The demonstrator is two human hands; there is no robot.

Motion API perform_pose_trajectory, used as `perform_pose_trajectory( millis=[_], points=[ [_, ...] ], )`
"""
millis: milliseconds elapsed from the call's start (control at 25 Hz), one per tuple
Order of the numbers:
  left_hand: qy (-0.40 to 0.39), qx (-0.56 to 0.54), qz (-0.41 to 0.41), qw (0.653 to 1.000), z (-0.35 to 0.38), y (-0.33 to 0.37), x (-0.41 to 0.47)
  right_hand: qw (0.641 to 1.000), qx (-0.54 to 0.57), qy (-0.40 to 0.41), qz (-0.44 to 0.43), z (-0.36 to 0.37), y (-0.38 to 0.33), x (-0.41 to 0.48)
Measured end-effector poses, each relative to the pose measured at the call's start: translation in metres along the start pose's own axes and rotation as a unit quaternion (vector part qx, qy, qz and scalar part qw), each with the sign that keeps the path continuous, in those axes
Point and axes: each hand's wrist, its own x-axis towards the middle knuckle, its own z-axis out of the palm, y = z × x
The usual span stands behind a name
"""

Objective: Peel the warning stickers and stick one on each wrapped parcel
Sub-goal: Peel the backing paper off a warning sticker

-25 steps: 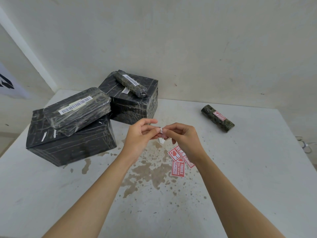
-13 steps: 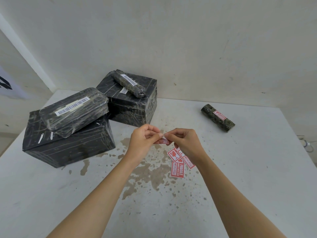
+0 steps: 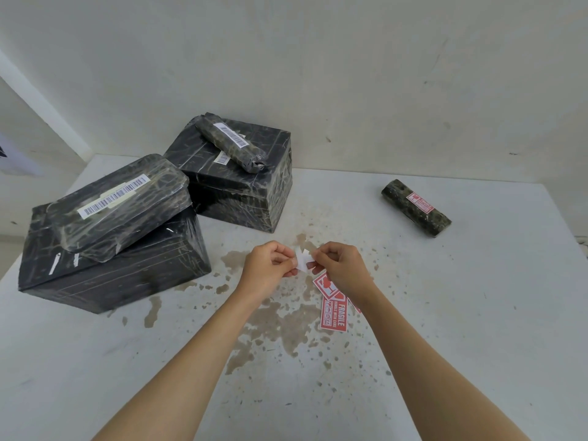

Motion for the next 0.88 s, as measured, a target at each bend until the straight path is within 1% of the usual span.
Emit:
perform_pose_trajectory(
  millis=[160, 280, 400, 440, 520, 600, 720, 800, 880],
  points=[
    [-0.028, 0.043, -0.071, 0.996, -0.003, -0.013, 0.02, 0.999, -0.03, 0.024, 0.034, 0.003, 0.016, 0.022],
    [-0.048, 0.085, -0.092, 0.991, -0.008, -0.021, 0.034, 0.994, -0.055, 0.065, 0.065, 0.007, 0.025, 0.04],
    [-0.017, 0.13, -0.092, 0.987, -0.016, -0.027, 0.043, 0.985, -0.076, 0.131, 0.084, 0.01, 0.032, 0.052],
    [0.001, 0.138, -0.087, 0.987, -0.019, -0.028, 0.044, 0.984, -0.082, 0.134, 0.081, 0.012, 0.035, 0.056],
    [0.032, 0.139, -0.075, 0.987, -0.023, -0.029, 0.043, 0.986, -0.116, 0.104, 0.067, 0.015, 0.036, 0.057],
    [0.041, 0.112, -0.077, 0.99, -0.024, -0.029, 0.042, 0.983, -0.16, 0.079, 0.051, 0.017, 0.036, 0.057],
    [0.044, 0.008, -0.112, 0.993, -0.02, -0.025, 0.04, 0.978, -0.192, 0.079, 0.01, 0.018, 0.035, 0.055],
    [0.048, -0.061, -0.138, 0.987, -0.018, -0.023, 0.038, 0.978, -0.186, 0.091, -0.019, 0.016, 0.033, 0.052],
    [0.043, -0.095, -0.147, 0.984, -0.017, -0.02, 0.037, 0.985, -0.135, 0.103, -0.027, 0.014, 0.028, 0.048]
  ],
)
